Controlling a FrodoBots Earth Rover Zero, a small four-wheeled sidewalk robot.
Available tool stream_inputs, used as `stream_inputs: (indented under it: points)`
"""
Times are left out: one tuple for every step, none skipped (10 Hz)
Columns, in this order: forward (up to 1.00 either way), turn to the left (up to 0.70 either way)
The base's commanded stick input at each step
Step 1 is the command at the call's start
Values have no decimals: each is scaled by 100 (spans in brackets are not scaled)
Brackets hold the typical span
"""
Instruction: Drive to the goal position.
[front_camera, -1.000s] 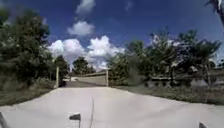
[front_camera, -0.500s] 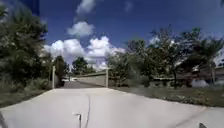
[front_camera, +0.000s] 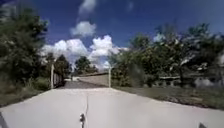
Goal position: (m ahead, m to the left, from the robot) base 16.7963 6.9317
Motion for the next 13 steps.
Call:
stream_inputs:
  points:
    - [70, 14]
    - [70, 14]
    - [70, 14]
    - [70, 14]
    - [70, 14]
    - [70, 14]
    - [70, 14]
    - [70, 14]
    - [70, 14]
    - [70, 14]
    - [70, 14]
    - [70, 7]
    - [70, 0]
